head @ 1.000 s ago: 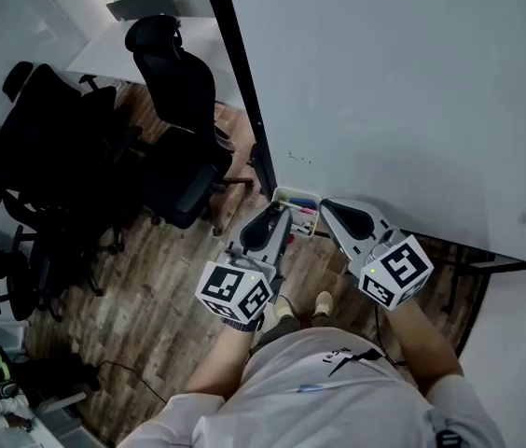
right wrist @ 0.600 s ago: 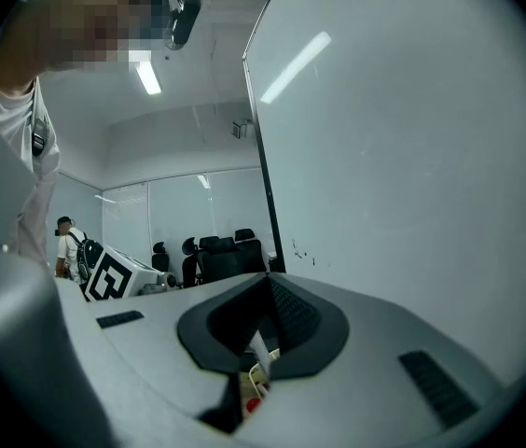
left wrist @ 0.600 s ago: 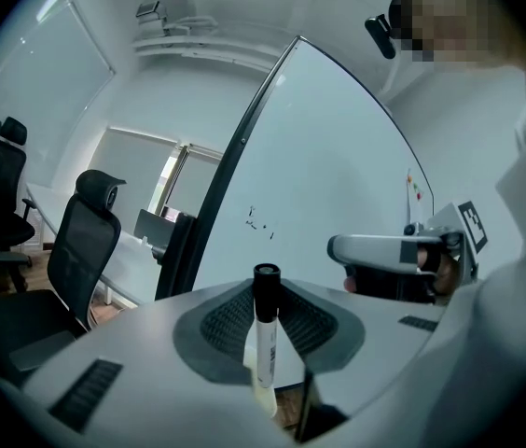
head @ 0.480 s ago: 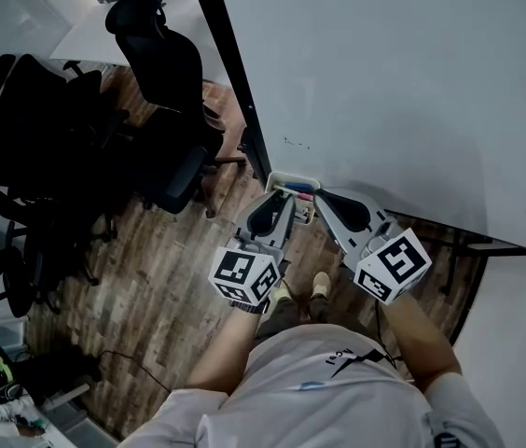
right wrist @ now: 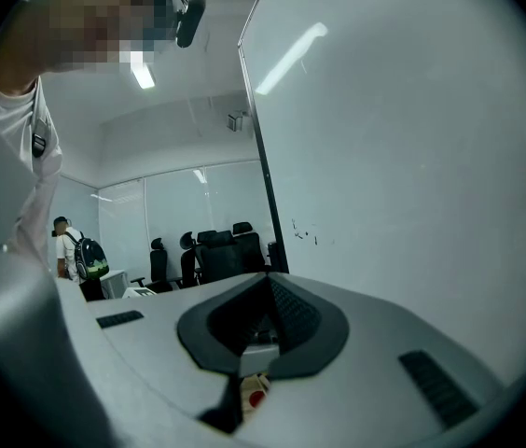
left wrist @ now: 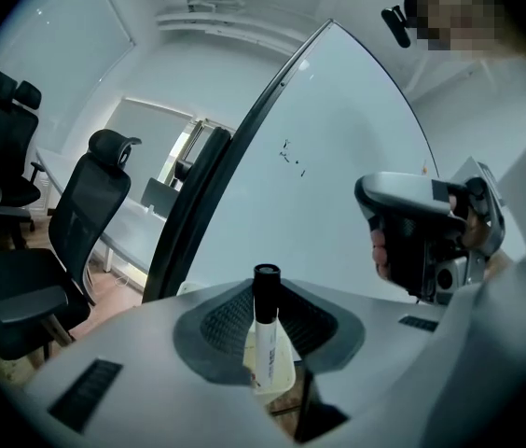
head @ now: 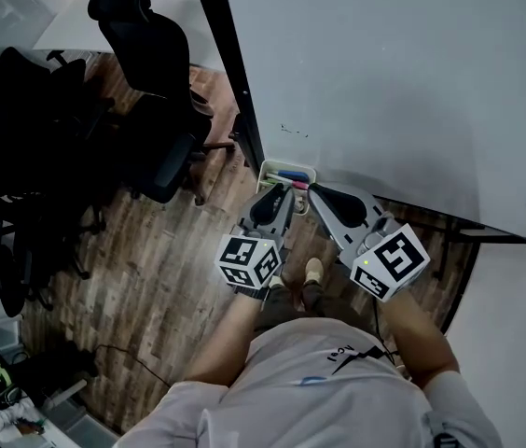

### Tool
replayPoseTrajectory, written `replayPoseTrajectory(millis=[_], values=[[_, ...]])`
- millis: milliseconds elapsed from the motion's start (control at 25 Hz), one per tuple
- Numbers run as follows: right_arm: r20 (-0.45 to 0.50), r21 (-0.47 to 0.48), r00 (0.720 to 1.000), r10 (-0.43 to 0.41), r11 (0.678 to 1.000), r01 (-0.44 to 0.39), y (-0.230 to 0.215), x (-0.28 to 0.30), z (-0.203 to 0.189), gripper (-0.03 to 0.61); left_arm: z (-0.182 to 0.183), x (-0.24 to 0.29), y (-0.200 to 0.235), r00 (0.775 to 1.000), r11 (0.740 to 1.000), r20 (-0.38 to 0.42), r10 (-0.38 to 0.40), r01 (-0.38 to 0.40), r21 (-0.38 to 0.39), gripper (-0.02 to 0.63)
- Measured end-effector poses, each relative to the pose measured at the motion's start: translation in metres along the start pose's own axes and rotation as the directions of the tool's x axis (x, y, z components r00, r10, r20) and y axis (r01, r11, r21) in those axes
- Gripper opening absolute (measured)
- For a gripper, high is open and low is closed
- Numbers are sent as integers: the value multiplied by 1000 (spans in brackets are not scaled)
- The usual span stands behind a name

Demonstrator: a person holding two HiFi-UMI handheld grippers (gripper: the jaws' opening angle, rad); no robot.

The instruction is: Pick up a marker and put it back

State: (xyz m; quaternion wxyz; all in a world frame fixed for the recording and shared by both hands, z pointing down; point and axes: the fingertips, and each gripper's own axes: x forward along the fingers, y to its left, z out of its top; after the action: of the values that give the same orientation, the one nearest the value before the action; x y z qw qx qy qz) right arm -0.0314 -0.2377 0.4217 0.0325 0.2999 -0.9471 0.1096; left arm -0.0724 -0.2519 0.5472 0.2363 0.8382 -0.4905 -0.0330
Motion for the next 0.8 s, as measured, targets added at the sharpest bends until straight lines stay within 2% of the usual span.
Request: replayPoseTrajectory(millis=[320, 800], values=[[-16, 11, 1000, -4, 1000, 4, -1, 0, -8, 12, -9, -2, 15, 999, 997, -6, 43, -43, 57, 84], [-20, 9, 999, 38, 999, -38, 10, 11, -7, 12, 24, -19, 30, 992, 983, 68, 103, -112, 144, 100]])
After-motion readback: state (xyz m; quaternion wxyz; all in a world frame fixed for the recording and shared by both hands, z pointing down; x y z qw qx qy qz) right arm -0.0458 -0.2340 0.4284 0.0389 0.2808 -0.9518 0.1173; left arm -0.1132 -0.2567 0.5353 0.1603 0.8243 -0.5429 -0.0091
